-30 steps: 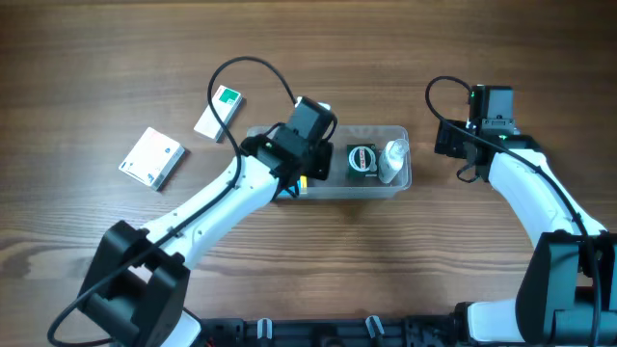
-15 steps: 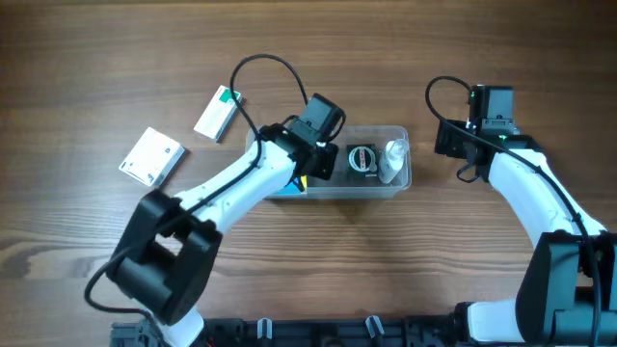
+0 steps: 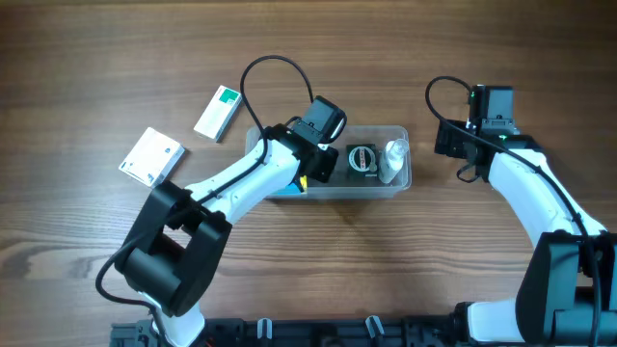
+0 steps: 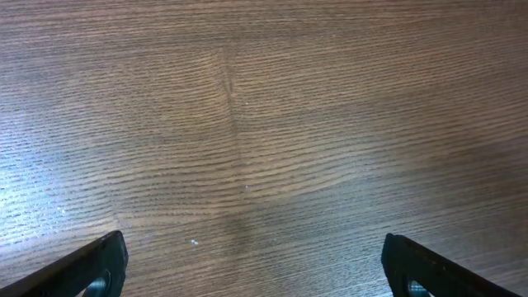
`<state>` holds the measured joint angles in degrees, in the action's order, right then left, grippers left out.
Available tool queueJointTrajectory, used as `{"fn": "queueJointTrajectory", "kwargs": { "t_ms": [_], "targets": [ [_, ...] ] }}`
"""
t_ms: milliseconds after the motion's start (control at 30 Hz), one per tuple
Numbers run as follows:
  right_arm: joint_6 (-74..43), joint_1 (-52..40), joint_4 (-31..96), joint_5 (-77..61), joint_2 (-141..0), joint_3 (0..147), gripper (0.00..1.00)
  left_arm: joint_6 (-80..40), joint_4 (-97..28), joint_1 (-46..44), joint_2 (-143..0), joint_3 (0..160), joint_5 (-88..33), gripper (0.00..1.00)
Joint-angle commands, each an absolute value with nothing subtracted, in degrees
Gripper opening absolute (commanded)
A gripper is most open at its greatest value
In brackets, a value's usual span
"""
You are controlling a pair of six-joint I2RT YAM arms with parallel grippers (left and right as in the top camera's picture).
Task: Pack container
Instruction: 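Lower the VapoDrops box into the container's left end and release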
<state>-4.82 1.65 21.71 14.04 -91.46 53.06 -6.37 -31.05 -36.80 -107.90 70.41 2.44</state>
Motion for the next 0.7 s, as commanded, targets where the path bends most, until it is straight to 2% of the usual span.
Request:
{"fn": "queueJointTrajectory", "kwargs": {
  "t_ms": [0, 667],
  "targets": [
    [-4.47, 1.56, 21.45, 15.00, -91.94, 52.82, 1.00, -4.69, -30.94, -36.88, -108.55, 71.11, 3.53, 0.04],
    [-4.49, 1.56, 21.45, 15.00, -91.94, 52.82, 1.00, 5.80, -32.60, -36.86, -109.21, 71.09, 4.23, 0.04]
  ]
}}
